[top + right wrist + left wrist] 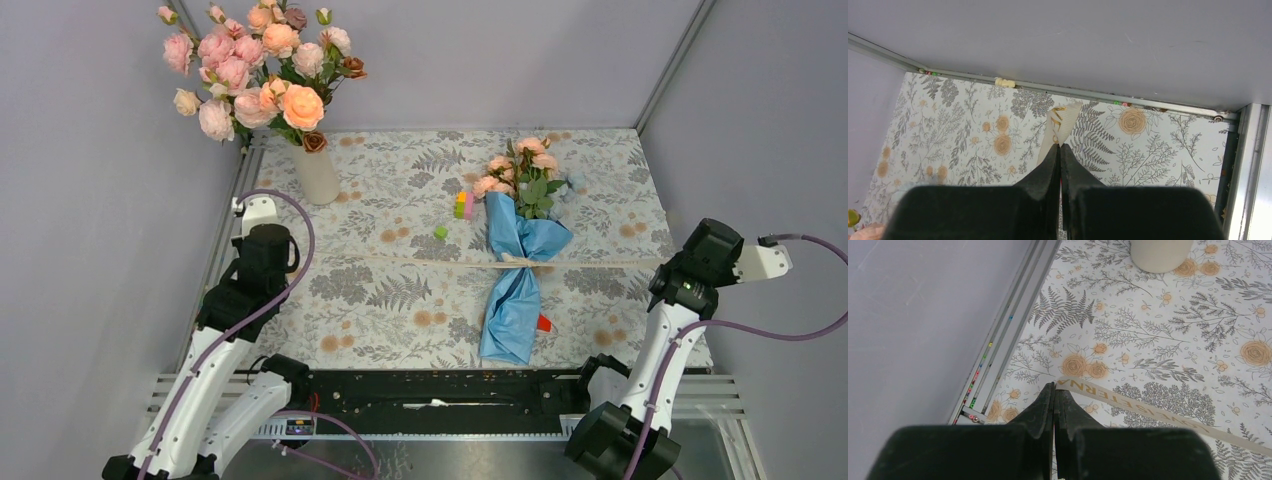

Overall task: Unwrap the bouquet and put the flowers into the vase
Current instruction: Untie the ribbon from the wrapping paper.

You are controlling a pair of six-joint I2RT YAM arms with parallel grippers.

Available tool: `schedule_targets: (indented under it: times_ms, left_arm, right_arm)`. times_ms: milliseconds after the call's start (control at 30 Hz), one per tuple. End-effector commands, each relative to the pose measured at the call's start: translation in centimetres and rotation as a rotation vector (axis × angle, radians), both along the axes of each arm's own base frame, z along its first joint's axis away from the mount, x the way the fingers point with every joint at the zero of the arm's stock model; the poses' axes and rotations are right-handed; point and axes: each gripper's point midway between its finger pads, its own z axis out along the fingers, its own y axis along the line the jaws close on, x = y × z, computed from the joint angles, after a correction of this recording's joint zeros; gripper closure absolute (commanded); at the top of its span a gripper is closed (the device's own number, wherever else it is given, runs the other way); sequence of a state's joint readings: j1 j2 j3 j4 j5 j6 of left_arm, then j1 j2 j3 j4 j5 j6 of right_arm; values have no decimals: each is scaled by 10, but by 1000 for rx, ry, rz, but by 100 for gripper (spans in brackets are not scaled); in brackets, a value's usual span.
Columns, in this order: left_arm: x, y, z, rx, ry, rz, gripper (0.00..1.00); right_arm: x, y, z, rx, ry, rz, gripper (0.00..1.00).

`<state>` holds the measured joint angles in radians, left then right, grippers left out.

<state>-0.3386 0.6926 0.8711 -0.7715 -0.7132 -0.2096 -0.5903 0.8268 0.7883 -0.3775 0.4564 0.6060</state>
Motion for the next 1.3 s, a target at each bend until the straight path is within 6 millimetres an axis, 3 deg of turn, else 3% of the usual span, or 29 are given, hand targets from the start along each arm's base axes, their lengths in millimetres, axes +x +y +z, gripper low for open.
schedule_targets:
  times_ms: [0,567,933,1267]
  left_arm:
    - [-3,13,31,25,-82,55,100]
    - [-13,33,51,90,-122,155,100]
    - [-19,42,65,118,-144,200,100]
    - [-26,54,95,162,-197,259,100]
  right_arm:
    - [-8,-11,31,-61,-38,-64,100]
    - [-10,-17,44,-78,-58,-98,100]
    - [-18,-22,64,-114,-97,-149,100]
    - [-29,-30,93,-150,-98,-215,100]
